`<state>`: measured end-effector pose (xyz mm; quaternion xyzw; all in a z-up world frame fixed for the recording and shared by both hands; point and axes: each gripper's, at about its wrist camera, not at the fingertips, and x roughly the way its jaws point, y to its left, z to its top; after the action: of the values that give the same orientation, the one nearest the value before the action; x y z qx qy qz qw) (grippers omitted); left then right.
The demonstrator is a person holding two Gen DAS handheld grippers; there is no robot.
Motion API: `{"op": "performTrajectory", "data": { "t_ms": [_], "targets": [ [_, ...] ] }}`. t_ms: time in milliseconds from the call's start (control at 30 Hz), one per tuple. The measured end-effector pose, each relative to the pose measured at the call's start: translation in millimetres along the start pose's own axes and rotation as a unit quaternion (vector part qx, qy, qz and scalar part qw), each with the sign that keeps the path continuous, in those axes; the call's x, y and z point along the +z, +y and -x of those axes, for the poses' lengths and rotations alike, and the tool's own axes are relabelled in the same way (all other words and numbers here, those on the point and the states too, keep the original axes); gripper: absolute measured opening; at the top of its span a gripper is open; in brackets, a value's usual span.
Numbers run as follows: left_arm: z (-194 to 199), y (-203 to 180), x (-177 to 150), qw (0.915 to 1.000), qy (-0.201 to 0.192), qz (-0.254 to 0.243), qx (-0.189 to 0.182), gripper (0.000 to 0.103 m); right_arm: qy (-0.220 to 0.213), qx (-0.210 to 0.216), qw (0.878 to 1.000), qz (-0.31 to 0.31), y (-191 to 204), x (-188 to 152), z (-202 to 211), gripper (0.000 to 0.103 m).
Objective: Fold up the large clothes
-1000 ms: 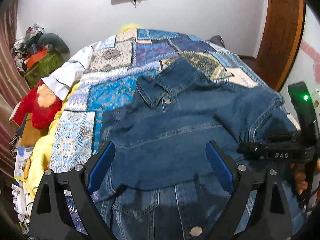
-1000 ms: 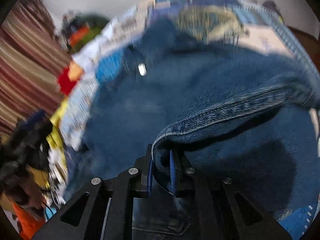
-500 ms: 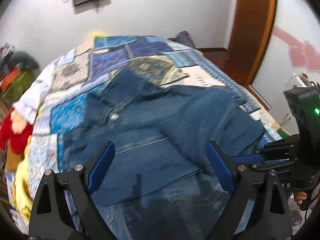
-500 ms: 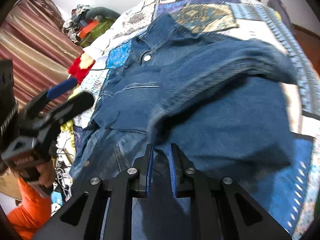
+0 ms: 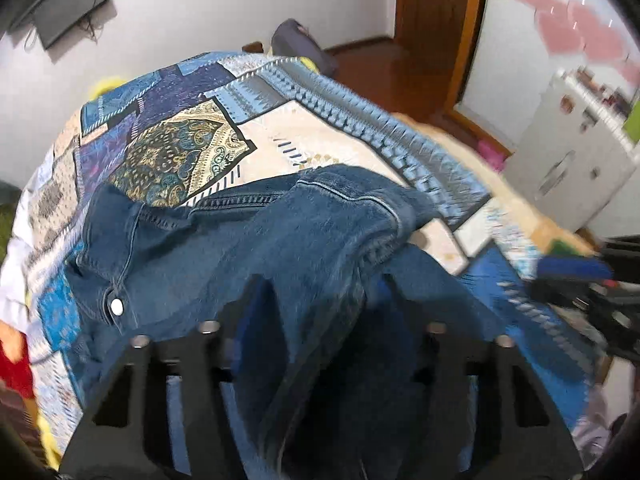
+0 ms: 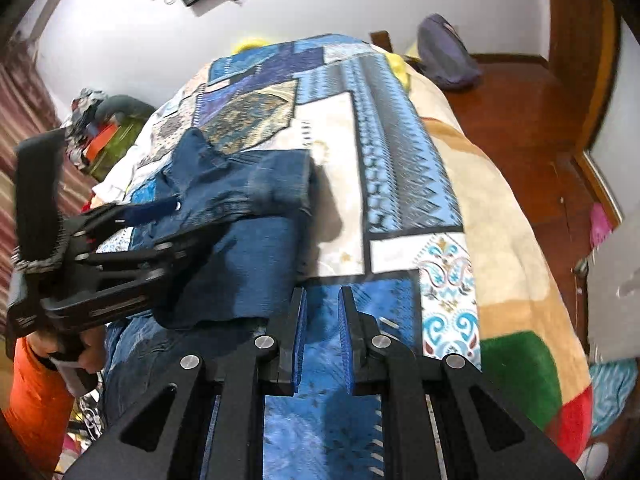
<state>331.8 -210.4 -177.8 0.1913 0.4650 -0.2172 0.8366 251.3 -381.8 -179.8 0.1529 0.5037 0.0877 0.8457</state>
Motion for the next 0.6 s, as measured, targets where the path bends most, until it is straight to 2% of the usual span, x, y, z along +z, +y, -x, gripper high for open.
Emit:
{"op": "performTrajectory", "data": {
  "t_ms": [33, 100, 133, 267, 400, 467, 600],
  "targets": [
    [-4.5, -1.3, 0.7, 1.0000, 0.002, -0.004, 0.009, 0.042, 0.003, 0.002, 1.000, -0.001, -1.5, -1.2, -0.5, 0.011],
    [-4.8, 2.0, 2.0, 0.9998, -0.005, -0.001, 0.021, 0.016, 0.004, 0.008, 1.000, 0.001, 0.2, -3.0, -2.9, 0.011],
    [-0.3, 5.4, 2.1, 0.9996, -0.012, 0.005, 0.027, 0.013, 0.004, 0.011, 1.000, 0.005, 3.1, -2.9, -3.8, 0.011],
    [47.8, 47.6, -4.7, 0.9949, -0.072, 0.070, 0.011, 0.013, -0.005, 0.002, 0.999, 0.035, 23.0, 5.9, -8.6, 0.011],
    [85.5, 95.5, -25.2, 0.9867, -0.107, 0.115, 0.042, 0.013, -0.022, 0.005, 0.997, 0.070, 51.8, 23.1, -14.4, 0.011],
    [93.1, 128.5, -49.4, 0.9822, -0.099, 0.150, 0.053, 0.013, -0.030, 0.014, 0.996, 0.082, 65.5, 28.3, -18.2, 0.011],
    [79.3, 176.5, -106.6, 0.9728, -0.053, 0.222, 0.037, 0.015, -0.015, 0.015, 0.996, 0.092, 82.0, 33.8, -43.9, 0.011]
  ]
}}
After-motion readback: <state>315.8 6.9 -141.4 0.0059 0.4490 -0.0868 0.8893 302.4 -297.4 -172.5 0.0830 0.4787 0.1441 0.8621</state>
